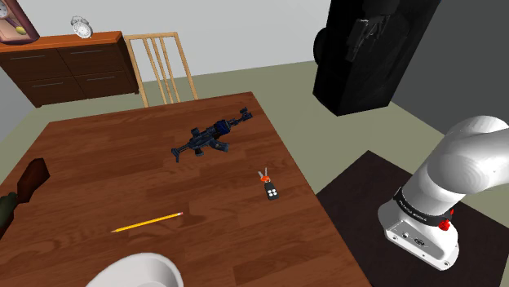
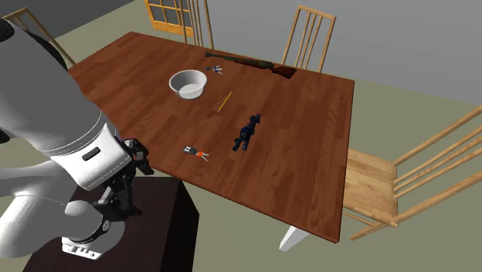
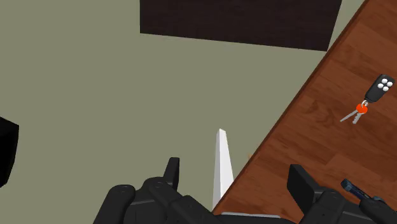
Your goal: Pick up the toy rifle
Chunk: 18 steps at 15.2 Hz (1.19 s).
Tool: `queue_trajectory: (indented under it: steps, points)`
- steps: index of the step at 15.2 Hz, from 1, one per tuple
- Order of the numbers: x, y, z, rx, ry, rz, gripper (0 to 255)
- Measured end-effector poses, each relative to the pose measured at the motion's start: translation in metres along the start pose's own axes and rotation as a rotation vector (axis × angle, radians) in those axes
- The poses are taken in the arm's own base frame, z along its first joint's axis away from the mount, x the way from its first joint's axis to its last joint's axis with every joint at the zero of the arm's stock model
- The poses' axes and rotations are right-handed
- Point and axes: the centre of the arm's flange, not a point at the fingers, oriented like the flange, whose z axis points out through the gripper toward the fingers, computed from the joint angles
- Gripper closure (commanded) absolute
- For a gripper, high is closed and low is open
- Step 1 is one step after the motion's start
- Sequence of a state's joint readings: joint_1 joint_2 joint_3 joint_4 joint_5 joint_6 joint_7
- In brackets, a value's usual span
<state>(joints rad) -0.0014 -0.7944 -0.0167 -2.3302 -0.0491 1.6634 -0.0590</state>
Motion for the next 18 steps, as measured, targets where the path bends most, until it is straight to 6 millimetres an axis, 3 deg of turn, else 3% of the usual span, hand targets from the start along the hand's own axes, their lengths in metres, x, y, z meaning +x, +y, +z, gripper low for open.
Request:
queue_trajectory:
  steps: [2, 5, 13, 18]
  points:
    - [0.004, -0.003, 0.003, 0.001, -0.002, -0.013, 0]
    - [0.033, -0.016, 0.016, 0.009, -0.013, -0.082, 0]
    - [0.116, -0.071, 0.059, 0.034, -0.048, -0.298, 0]
    - [0.16, -0.116, 0.085, 0.05, -0.07, -0.434, 0]
